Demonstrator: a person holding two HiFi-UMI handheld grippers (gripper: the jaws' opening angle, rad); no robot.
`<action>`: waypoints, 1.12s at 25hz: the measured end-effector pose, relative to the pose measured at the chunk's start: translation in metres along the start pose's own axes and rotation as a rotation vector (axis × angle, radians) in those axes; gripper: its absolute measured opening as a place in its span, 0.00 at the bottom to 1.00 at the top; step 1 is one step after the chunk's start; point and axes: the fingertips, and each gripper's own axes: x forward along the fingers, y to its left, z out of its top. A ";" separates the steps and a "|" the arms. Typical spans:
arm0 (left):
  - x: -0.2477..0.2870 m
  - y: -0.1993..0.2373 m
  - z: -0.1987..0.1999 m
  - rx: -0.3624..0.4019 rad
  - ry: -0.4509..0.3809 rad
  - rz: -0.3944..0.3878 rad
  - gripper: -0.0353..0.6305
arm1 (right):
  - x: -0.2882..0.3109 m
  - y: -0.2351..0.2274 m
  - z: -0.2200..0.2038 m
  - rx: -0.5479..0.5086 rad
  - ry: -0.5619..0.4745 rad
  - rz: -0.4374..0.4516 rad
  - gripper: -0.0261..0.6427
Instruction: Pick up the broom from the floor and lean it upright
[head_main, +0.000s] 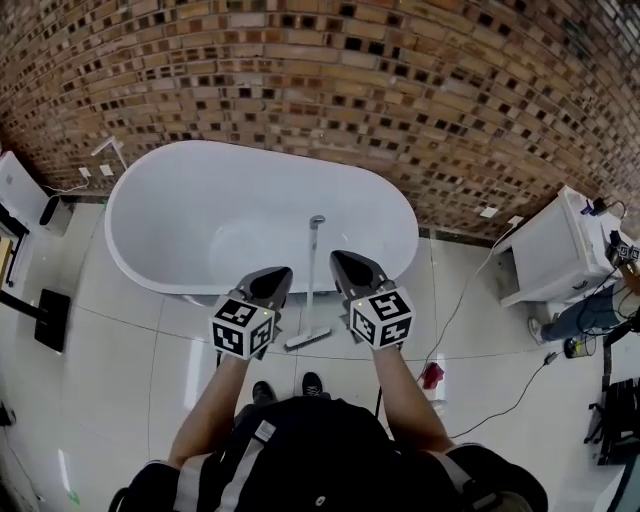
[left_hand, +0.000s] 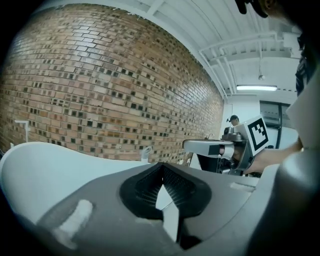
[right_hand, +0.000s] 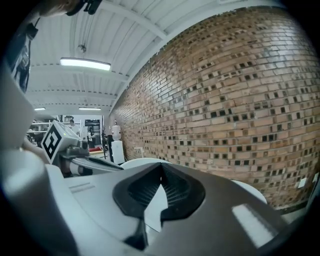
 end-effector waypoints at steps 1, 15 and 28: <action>-0.004 -0.002 0.003 -0.007 -0.006 -0.010 0.05 | -0.004 0.006 0.005 0.000 -0.008 0.001 0.04; -0.022 -0.030 0.051 0.093 -0.042 -0.145 0.06 | -0.026 0.039 0.049 0.023 -0.111 -0.004 0.04; -0.031 -0.021 0.064 0.105 -0.056 -0.158 0.06 | -0.020 0.044 0.061 0.017 -0.123 -0.016 0.04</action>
